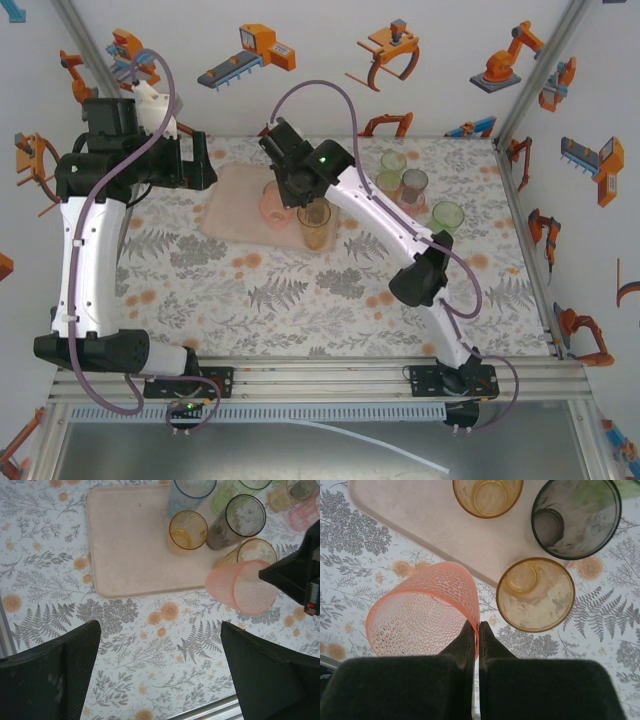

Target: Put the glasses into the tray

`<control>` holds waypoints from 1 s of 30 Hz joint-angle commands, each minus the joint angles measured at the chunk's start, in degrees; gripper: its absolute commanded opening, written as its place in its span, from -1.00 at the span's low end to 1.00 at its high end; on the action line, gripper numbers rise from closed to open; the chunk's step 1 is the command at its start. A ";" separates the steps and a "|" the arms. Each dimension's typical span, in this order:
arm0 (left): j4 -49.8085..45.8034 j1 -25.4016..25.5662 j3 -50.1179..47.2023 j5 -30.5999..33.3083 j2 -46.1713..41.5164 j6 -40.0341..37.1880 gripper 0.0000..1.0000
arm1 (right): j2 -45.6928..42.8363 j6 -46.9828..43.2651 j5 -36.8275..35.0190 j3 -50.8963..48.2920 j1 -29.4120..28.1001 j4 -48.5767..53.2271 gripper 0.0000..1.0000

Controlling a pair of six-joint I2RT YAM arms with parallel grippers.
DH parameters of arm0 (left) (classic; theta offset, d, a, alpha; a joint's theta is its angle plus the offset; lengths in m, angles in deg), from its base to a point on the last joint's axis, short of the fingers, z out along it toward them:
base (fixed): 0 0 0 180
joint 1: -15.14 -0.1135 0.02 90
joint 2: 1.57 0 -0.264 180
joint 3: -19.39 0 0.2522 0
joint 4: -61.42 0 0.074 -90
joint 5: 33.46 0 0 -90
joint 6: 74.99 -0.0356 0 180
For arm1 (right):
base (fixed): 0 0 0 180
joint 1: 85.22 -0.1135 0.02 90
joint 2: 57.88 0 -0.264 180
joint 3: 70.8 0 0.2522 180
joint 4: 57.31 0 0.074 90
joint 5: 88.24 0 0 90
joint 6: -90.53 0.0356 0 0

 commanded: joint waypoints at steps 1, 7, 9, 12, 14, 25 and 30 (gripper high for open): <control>1.01 -0.61 -0.67 -2.11 -0.19 0.25 0.94 | 1.00 -0.83 1.20 1.33 -0.67 -4.33 -1.00; 1.12 -0.73 -1.14 -2.87 -0.44 0.39 0.94 | 4.09 -1.35 1.33 0.19 -0.70 -8.72 -1.00; 1.20 -0.73 -1.38 -3.08 -0.57 0.35 0.94 | 5.31 -1.49 1.59 0.22 -0.66 -9.79 -1.00; 1.20 -0.77 -1.45 -3.05 -0.66 0.39 0.94 | 6.97 -1.61 1.69 0.31 -0.66 -11.14 -1.00; 1.25 -0.73 -1.45 -3.06 -0.75 0.42 0.94 | 7.96 -1.91 1.00 0.51 -0.63 -11.44 -1.00; 1.52 -0.82 -2.40 -3.50 -1.00 0.53 0.94 | 11.53 -2.10 -0.46 -0.03 0.03 -11.27 -1.00; 1.67 -0.81 -2.68 -3.76 -1.06 0.57 0.94 | 12.67 -1.30 -0.21 -0.50 0.87 -11.19 -1.00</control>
